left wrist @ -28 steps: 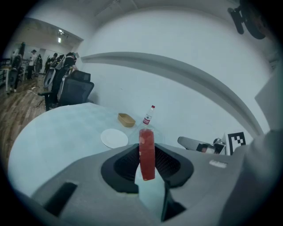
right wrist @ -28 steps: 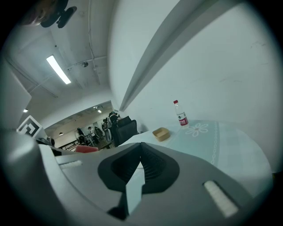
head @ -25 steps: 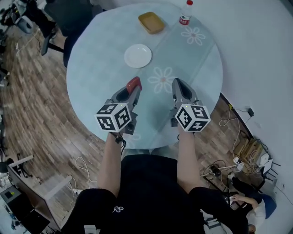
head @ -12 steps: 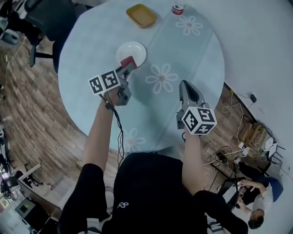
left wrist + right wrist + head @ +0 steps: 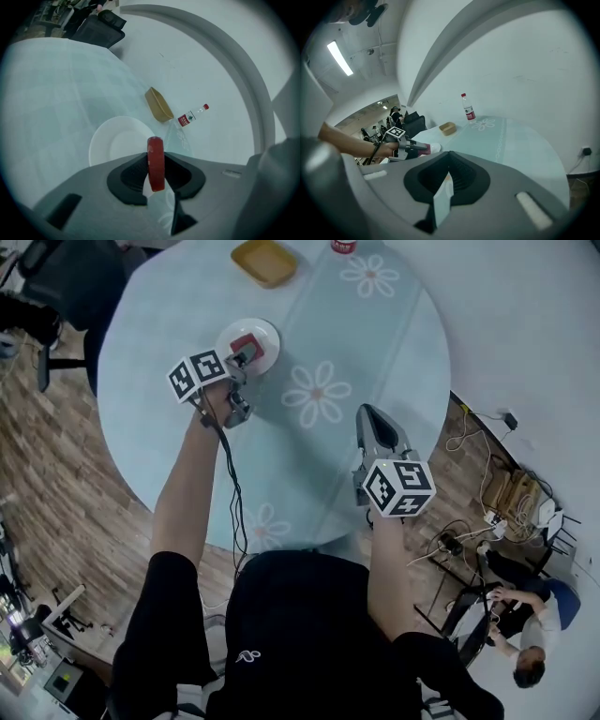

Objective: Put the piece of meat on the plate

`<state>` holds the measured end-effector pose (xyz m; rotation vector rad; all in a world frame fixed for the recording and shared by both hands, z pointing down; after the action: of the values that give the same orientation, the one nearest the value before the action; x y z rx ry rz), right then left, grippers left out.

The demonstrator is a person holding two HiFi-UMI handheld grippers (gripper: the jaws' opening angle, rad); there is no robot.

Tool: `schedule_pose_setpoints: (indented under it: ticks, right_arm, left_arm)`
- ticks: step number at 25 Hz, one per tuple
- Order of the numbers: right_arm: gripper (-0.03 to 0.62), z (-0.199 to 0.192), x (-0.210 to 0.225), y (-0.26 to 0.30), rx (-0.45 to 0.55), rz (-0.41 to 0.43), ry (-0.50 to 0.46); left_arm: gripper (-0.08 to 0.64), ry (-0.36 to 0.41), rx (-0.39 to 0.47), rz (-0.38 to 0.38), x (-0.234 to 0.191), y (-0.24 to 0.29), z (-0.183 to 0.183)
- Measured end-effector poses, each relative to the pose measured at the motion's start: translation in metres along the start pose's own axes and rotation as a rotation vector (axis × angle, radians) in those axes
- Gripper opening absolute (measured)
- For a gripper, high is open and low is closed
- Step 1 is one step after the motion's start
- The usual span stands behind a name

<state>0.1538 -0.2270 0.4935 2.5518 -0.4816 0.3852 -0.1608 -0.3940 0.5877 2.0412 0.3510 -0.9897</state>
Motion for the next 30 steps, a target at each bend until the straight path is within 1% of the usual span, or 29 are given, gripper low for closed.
schedule_pose_setpoints:
  ticks: [4,6,8,10,13,15,18,20,21,22,24,25,26,30]
  right_arm:
    - [0.009,0.001,-0.001,-0.003,-0.003,-0.009,-0.005]
    - [0.009,0.002,-0.001,-0.004,0.000,-0.009,-0.011]
    - [0.009,0.003,-0.002,-0.007,0.001,-0.006,-0.018]
    - [0.009,0.002,-0.006,-0.010,-0.001,-0.001,-0.022]
    - [0.009,0.002,-0.009,-0.013,-0.005,0.007,-0.031]
    - [0.009,0.002,-0.012,-0.015,-0.005,0.015,-0.038]
    - [0.009,0.004,-0.019,-0.017,-0.001,0.037,-0.053]
    - [0.009,0.006,-0.023,-0.017,0.004,0.051,-0.062]
    - [0.009,0.007,-0.025,-0.018,0.007,0.059,-0.066]
    - [0.009,0.008,-0.027,-0.018,0.012,0.068,-0.070]
    - [0.009,0.013,-0.036,-0.019,0.025,0.090,-0.079]
    - [0.009,0.017,-0.041,-0.018,0.033,0.104,-0.086]
    - [0.009,0.022,-0.047,-0.015,0.043,0.123,-0.095]
    - [0.009,0.042,-0.072,-0.005,0.090,0.220,-0.152]
  left_arm:
    - [0.095,-0.010,-0.004,0.037,-0.004,0.004,-0.002]
    - [0.094,-0.024,-0.001,0.039,-0.006,0.005,-0.001]
    - [0.103,-0.009,-0.002,0.053,-0.008,0.004,0.000]
    - [0.114,0.058,-0.006,0.092,-0.008,-0.001,0.005]
    - [0.146,0.197,-0.018,0.182,-0.005,-0.011,0.010]
    - [0.169,0.278,-0.029,0.231,-0.003,-0.017,0.010]
    - [0.178,0.358,-0.003,0.285,-0.002,-0.031,0.011]
    - [0.175,0.369,0.042,0.282,0.000,-0.043,0.010]
    - [0.166,0.357,0.073,0.263,0.002,-0.050,0.009]
    - [0.131,0.336,0.113,0.233,0.006,-0.060,0.007]
    - [0.062,0.288,0.220,0.159,0.018,-0.085,0.004]
    - [0.017,0.273,0.277,0.129,0.026,-0.099,0.002]
    - [-0.008,0.269,0.331,0.107,0.035,-0.113,-0.001]
    - [-0.008,0.280,0.512,0.028,0.075,-0.168,-0.022]
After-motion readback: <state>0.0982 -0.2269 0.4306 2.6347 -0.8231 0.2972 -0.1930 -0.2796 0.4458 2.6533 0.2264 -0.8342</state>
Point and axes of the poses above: the fingertips, and each gripper's own axes: y forward along the fingers, x to its right, z out of its top, the point moved 9 cm from there along -y, backward along the fingers, and after that the axes turned 1 degree about -y, right-handed, at the moved point
